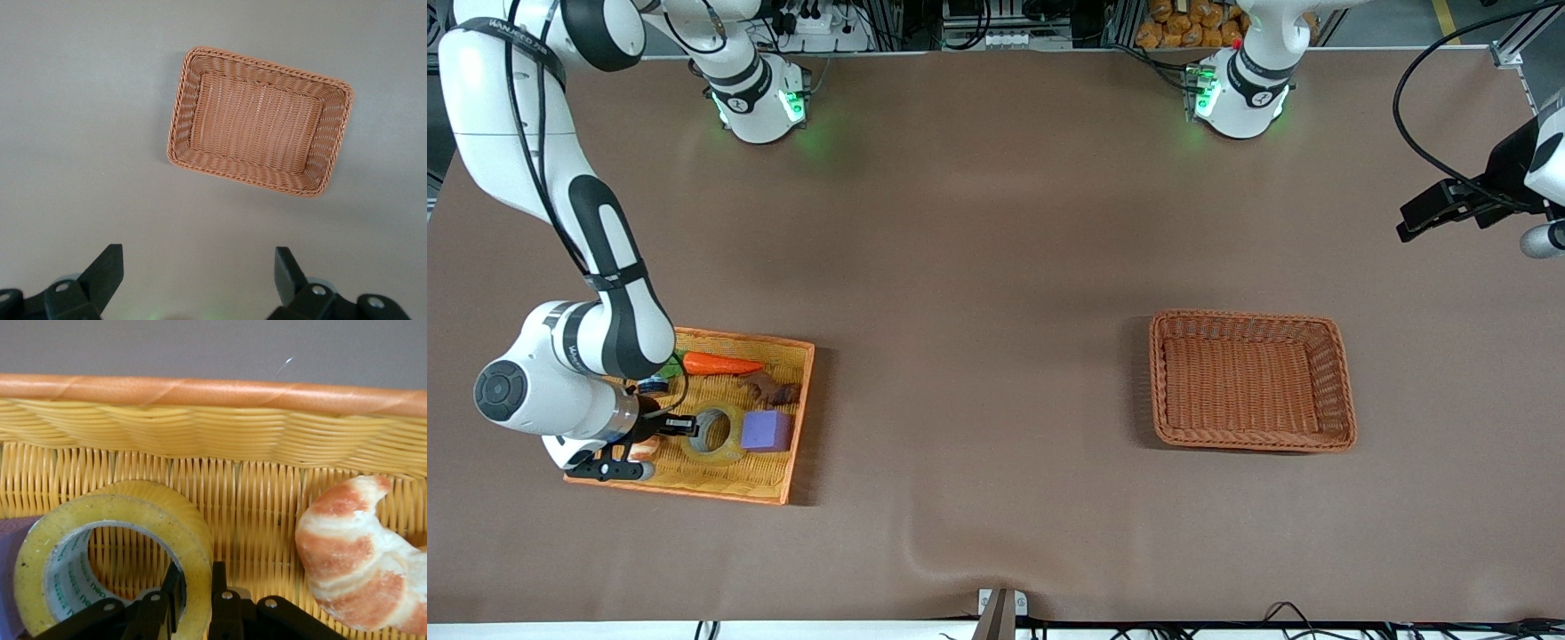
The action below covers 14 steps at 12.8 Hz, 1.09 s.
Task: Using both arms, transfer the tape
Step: 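Grasp the tape roll rim with the right gripper and lift it out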
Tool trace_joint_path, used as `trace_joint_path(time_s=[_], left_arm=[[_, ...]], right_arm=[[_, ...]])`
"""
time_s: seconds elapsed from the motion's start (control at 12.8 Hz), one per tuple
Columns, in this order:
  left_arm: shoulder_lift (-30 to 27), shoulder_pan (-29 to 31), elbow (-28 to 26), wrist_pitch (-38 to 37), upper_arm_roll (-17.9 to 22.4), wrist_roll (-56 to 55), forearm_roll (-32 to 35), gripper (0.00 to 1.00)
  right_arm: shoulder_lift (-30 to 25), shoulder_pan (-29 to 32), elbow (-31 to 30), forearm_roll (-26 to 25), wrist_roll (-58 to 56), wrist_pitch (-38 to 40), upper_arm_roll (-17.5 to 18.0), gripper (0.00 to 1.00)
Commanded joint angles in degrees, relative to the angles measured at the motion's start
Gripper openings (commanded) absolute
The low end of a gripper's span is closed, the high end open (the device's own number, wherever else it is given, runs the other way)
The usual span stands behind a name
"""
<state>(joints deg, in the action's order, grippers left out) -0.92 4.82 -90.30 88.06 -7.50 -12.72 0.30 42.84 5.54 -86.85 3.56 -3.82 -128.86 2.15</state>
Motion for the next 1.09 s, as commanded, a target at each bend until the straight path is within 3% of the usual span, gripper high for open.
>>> trace_joint_path(time_s=[0.0, 0.47, 1.01], left_arm=[[-0.14, -0.07, 0.21, -0.52, -0.06, 1.21, -0.39, 1.0], [-0.23, 0.02, 0.21, -0.87, -0.06, 1.21, -0.48, 1.0], [-0.14, 0.02, -0.23, -1.22, -0.06, 1.29, -0.48, 1.0]], right_arm=[[0.14, 1.14, 3.16, -0.39, -0.75, 2.2, 0.31, 0.0], [-0.38, 0.18, 11.87, 1.18, 0.73, 17.84, 1.01, 0.0], [-3.55, -9.3, 12.32, 3.38, 24.34, 24.09, 1.19, 0.0]])
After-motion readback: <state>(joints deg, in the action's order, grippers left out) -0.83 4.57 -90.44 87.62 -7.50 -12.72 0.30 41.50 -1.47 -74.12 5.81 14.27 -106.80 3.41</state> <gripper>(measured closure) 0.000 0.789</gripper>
